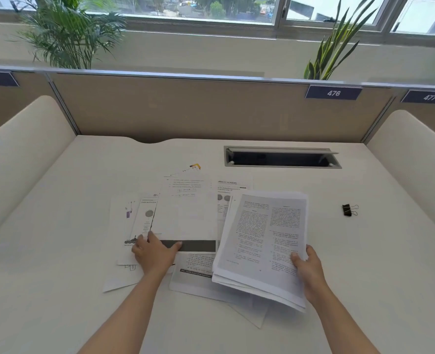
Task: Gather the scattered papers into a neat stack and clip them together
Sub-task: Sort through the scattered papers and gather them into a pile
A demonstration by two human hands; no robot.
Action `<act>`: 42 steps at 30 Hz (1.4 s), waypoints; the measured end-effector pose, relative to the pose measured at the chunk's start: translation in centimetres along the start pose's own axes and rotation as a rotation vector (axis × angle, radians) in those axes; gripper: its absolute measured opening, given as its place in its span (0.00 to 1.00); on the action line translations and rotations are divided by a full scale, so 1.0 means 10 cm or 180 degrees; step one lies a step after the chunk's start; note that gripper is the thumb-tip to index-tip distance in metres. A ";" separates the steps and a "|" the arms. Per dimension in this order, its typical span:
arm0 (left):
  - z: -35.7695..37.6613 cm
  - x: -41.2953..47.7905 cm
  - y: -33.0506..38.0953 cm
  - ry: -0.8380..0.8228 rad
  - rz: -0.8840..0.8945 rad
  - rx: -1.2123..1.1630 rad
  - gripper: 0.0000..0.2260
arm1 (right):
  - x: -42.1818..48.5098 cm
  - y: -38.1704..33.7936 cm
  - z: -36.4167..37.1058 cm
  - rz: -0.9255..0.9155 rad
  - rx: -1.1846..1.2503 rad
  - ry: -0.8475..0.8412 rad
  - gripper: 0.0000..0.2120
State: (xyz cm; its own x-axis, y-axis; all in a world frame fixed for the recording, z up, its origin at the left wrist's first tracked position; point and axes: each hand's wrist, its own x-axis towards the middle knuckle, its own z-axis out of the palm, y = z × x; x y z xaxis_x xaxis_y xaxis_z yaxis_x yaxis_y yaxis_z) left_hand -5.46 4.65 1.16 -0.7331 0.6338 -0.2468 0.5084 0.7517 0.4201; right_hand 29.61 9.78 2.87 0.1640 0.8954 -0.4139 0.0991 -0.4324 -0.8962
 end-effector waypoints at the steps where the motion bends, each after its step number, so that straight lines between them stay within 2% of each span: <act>1: 0.00 0.02 0.00 0.0036 -0.0006 0.0109 0.47 | -0.01 0.00 0.00 -0.0009 -0.0026 0.0000 0.19; 6: -0.04 0.13 0.02 -0.0003 -0.0107 0.0340 0.56 | -0.06 0.00 0.04 -0.0099 -0.0104 -0.0059 0.18; 10: -0.10 0.20 0.05 -0.0316 -0.0223 -0.0206 0.59 | -0.09 -0.03 0.09 -0.0169 -0.0158 -0.0097 0.17; 12: -0.12 0.21 0.05 -0.0411 -0.0176 -0.0599 0.57 | -0.10 -0.05 0.10 -0.0192 -0.0174 -0.0123 0.15; 14: -0.11 0.19 0.03 -0.0413 -0.0071 -0.0959 0.46 | -0.11 -0.05 0.11 -0.0217 -0.0181 -0.0145 0.14; 17: -0.09 0.06 0.01 -0.0212 -0.0007 -0.0971 0.19 | -0.10 -0.07 0.13 -0.0246 -0.0190 -0.0159 0.13; 18: -0.08 0.00 0.00 -0.0167 0.0024 -0.0994 0.14 | -0.10 -0.07 0.13 -0.0252 -0.0181 -0.0162 0.13; 20: -0.05 -0.12 -0.02 -0.0159 0.0097 -0.1147 0.10 | -0.10 -0.09 0.15 -0.0265 -0.0178 -0.0153 0.13; 27: 0.04 -0.39 -0.16 -0.0693 0.0394 -0.1644 0.09 | -0.08 -0.11 0.24 -0.0239 -0.0374 -0.0210 0.17; 32: 0.06 -0.59 -0.11 -0.1141 0.0244 -0.2082 0.11 | -0.12 -0.15 0.35 -0.0170 -0.0550 -0.0368 0.23; 35: 0.04 -0.68 -0.04 -0.1466 0.0273 -0.1993 0.12 | -0.14 -0.16 0.42 -0.0179 -0.0715 -0.0519 0.25; 37: 0.03 -0.72 0.00 -0.1696 0.0427 -0.1753 0.16 | -0.16 -0.17 0.47 -0.0191 -0.0823 -0.0644 0.26; 39: 0.01 -0.74 0.04 -0.1747 0.0422 -0.1705 0.18 | -0.18 -0.19 0.51 -0.0237 -0.0915 -0.0724 0.26; 42: 0.02 -0.76 0.08 -0.1598 0.0248 -0.1910 0.13 | -0.20 -0.20 0.54 -0.0300 -0.1043 -0.0736 0.27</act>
State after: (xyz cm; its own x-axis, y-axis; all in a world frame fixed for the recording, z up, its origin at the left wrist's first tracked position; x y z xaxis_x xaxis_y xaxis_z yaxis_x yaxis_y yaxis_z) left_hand 0.61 0.46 3.26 -0.3407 0.7948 -0.5023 0.1143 0.5653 0.8169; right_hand 23.81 9.39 4.61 -0.0820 0.9167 -0.3910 0.4165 -0.3249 -0.8491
